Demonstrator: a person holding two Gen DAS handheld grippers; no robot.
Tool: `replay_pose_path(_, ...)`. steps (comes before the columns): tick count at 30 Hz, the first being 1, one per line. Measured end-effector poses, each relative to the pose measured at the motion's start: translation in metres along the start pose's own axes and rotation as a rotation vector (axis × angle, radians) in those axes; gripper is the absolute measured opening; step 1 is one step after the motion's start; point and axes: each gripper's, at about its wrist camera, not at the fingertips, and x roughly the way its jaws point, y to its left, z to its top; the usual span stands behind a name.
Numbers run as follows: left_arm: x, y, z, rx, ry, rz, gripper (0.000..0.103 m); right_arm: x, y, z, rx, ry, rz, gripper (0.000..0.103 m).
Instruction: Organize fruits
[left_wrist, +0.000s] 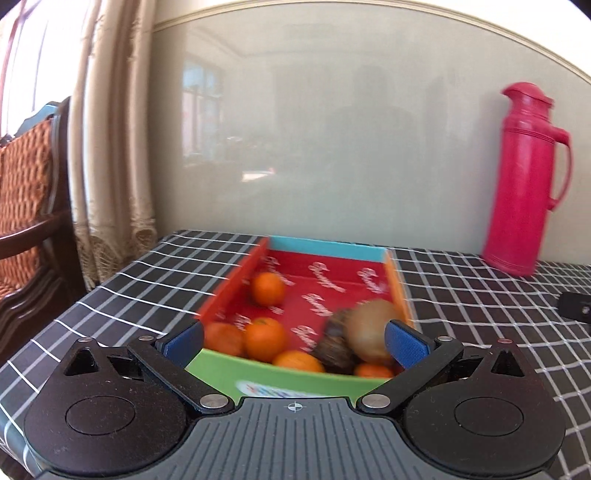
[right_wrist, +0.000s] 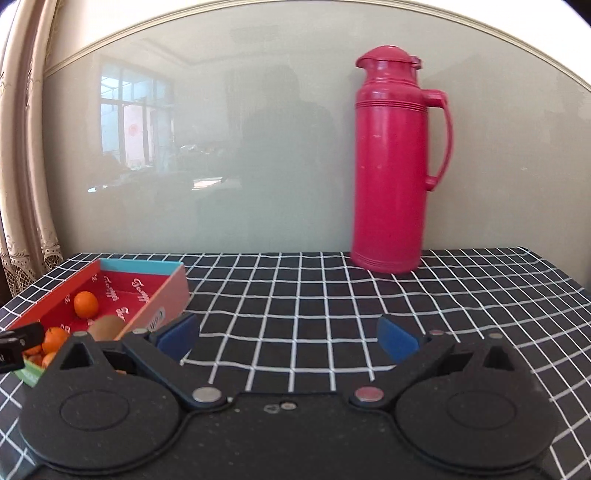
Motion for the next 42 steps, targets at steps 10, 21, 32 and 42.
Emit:
replay_pose_path(10,-0.079,-0.036,-0.017,0.075,-0.083,-0.028,0.103,-0.06,-0.017,-0.025,-0.053,-0.054,-0.012,0.103)
replay_pose_path(21,-0.075,-0.021,-0.019,0.057,-0.065,-0.025,0.103,-0.076,0.001,-0.032,-0.098,-0.128,0.0,0.103)
replay_pose_path(32,-0.075,-0.012,-0.021,0.024,-0.066,-0.023,0.103,-0.066,0.009,-0.032,-0.13,-0.1,-0.031,0.103)
replay_pose_path(42,-0.074,-0.013,-0.021,0.026,-0.068,-0.022,0.103,-0.068,0.005,-0.031,-0.125,-0.102,-0.029,0.103)
